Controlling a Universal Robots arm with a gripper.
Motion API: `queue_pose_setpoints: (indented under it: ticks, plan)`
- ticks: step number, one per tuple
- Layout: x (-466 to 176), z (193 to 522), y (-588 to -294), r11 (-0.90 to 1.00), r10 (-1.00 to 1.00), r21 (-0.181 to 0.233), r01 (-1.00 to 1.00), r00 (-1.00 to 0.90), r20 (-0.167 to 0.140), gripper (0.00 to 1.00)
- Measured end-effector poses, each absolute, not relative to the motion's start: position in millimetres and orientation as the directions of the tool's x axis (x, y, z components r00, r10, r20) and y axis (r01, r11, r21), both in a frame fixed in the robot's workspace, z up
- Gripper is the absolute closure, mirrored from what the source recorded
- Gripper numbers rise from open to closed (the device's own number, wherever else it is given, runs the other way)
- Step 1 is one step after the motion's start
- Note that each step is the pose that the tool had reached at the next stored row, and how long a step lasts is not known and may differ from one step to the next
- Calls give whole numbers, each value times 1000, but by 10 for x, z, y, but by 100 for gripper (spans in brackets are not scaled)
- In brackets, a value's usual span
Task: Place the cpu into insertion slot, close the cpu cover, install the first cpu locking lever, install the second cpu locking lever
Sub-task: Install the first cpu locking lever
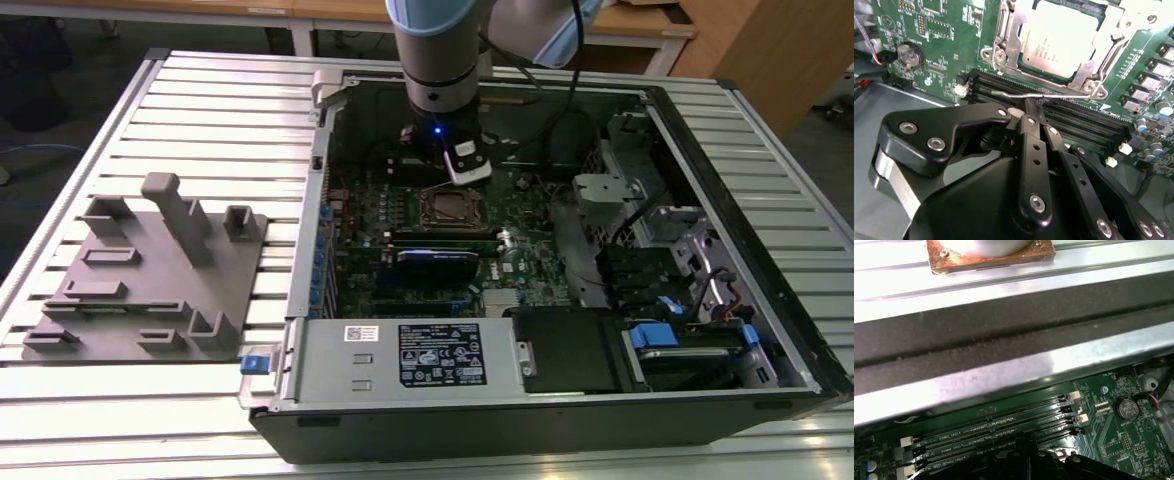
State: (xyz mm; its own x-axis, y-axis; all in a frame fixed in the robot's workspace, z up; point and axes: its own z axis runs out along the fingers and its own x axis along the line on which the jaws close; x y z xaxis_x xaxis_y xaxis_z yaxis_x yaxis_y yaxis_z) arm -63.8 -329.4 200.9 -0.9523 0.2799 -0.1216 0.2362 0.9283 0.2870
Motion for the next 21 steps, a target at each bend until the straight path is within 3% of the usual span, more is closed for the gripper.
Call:
queue_pose_setpoints:
  ticks: [21]
  plan:
    - [-639, 2197, -3291, 929, 280, 286, 236, -952, -122, 90]
